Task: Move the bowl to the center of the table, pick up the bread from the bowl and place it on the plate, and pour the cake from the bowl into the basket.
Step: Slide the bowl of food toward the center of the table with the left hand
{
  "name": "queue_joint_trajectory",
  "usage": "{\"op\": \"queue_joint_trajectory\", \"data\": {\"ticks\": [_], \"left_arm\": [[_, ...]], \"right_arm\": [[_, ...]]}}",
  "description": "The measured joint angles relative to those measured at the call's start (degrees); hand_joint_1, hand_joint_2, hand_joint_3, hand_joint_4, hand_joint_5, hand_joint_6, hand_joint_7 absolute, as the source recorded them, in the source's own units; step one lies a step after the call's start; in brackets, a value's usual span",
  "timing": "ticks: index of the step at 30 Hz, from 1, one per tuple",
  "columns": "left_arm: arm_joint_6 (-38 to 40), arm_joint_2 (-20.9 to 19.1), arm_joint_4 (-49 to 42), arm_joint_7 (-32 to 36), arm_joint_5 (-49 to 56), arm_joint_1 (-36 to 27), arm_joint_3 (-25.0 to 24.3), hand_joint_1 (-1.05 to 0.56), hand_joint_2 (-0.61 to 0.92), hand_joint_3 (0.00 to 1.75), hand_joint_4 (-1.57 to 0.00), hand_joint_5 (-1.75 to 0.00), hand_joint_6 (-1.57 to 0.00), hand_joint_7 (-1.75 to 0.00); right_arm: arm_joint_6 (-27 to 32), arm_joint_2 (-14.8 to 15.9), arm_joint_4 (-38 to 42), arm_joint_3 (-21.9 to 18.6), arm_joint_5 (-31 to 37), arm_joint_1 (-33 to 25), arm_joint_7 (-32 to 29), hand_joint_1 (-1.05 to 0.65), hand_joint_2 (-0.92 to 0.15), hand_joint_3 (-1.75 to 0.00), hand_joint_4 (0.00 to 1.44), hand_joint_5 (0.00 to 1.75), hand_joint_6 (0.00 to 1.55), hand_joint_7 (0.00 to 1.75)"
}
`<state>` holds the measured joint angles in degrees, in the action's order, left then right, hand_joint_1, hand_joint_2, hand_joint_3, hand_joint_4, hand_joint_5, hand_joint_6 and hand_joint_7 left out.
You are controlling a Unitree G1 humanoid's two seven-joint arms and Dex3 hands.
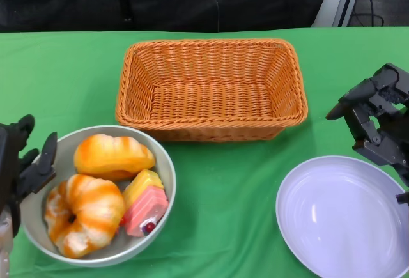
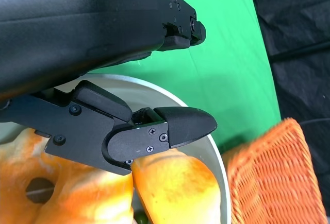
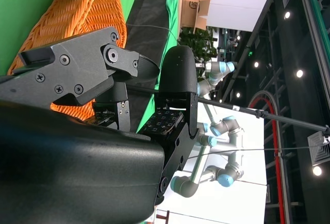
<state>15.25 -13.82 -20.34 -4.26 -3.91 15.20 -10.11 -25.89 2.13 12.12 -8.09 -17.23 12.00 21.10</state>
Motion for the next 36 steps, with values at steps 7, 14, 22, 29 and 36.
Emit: {"op": "queue_joint_trajectory", "data": {"ticks": [7,14,22,29,36], "left_arm": [[2.92,0.85,3.41,-0.74,-0.87,-0.76,0.29,-0.76,0.92,0.72,-0.13,-0.01,-0.13,-0.01],[3.54,1.25,4.7,-1.11,-1.34,-2.02,0.35,-0.76,0.92,0.72,-0.14,-0.01,-0.13,-0.01],[5.2,2.58,8.08,-1.1,-2.62,-2.58,0.88,-0.76,0.92,0.7,-0.14,-0.01,-0.13,-0.01],[6.05,3.46,10.62,-1.06,-2.61,-4.28,1.82,-0.75,0.92,0.71,-0.11,0.0,-0.13,0.0],[8.42,4.5,14.77,-0.92,-2.62,-5.52,2.88,-0.76,0.92,0.7,-0.12,-0.01,-0.12,0.0]], "right_arm": [[0.0,0.0,-0.01,0.0,-0.05,0.0,-0.02,-0.13,-0.75,-0.73,0.8,1.53,0.74,1.15],[-0.01,0.02,0.0,0.01,0.04,0.0,-0.04,-0.13,-0.75,-0.73,0.8,1.54,0.74,1.15],[-0.37,0.01,0.11,0.02,0.26,0.0,-0.28,-0.11,-0.71,-0.8,0.81,1.53,0.75,1.15],[-0.99,0.01,0.26,0.08,0.26,0.0,-0.5,-0.11,-0.71,-0.81,0.81,1.53,0.75,1.16],[-1.15,0.01,0.63,0.12,0.63,0.0,-0.79,-0.11,-0.69,-0.82,0.81,1.53,0.75,1.17]]}}
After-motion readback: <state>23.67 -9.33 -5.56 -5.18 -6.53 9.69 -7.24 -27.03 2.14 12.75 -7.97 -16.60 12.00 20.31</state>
